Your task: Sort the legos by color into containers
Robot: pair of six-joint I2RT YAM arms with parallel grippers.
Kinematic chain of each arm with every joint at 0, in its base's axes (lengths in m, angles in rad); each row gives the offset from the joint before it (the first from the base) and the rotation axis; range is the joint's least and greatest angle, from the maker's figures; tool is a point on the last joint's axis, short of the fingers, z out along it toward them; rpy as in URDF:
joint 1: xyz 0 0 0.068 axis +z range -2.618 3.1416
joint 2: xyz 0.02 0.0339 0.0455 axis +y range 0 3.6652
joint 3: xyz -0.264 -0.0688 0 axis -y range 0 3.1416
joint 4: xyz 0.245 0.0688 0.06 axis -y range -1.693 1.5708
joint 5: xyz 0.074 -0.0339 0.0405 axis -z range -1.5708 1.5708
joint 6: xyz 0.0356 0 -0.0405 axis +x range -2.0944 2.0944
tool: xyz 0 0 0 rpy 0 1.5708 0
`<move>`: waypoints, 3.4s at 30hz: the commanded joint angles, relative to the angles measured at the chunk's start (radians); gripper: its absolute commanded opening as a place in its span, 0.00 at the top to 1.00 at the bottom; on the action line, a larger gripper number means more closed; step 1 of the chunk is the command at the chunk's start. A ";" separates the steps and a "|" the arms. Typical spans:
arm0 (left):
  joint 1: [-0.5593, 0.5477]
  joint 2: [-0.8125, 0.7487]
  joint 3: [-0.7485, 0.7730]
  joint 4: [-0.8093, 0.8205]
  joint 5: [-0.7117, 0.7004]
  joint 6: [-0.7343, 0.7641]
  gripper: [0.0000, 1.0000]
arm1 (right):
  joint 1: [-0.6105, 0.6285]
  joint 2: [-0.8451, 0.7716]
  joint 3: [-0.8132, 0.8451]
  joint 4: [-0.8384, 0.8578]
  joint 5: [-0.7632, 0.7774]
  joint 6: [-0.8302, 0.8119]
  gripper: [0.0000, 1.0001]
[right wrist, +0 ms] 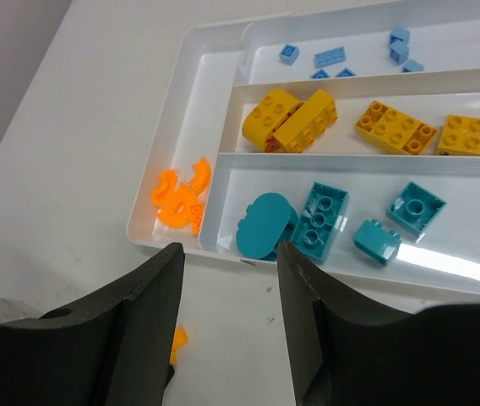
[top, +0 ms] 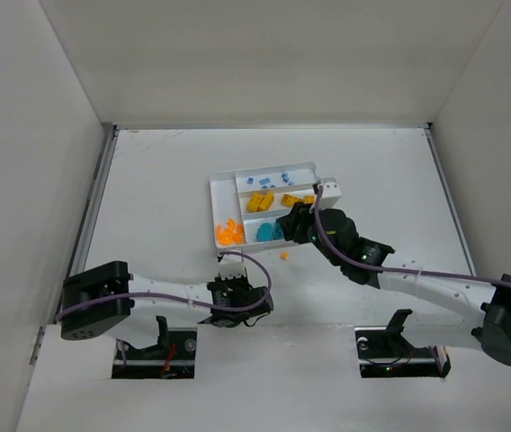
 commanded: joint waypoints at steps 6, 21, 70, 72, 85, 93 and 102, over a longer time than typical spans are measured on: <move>-0.023 -0.064 0.010 -0.058 -0.044 0.001 0.92 | -0.077 -0.064 -0.049 0.035 0.005 0.010 0.45; 0.364 -0.371 0.055 0.280 0.064 0.539 0.92 | -0.191 -0.034 -0.126 0.098 -0.079 0.033 0.51; 0.271 -0.207 -0.123 0.427 0.264 0.644 0.58 | -0.129 0.098 -0.083 0.098 -0.070 0.027 0.67; 0.242 -0.204 -0.137 0.419 0.241 0.620 0.55 | -0.129 0.103 -0.078 0.092 -0.069 0.026 0.66; 0.168 -0.107 -0.143 0.375 0.203 0.575 0.57 | -0.125 0.103 -0.094 0.101 -0.078 0.036 0.65; 0.174 -0.066 -0.135 0.362 0.189 0.564 0.63 | -0.126 0.078 -0.103 0.098 -0.072 0.033 0.65; 0.184 -0.181 -0.131 0.330 0.159 0.563 0.89 | -0.126 0.052 -0.135 0.098 -0.065 0.041 0.55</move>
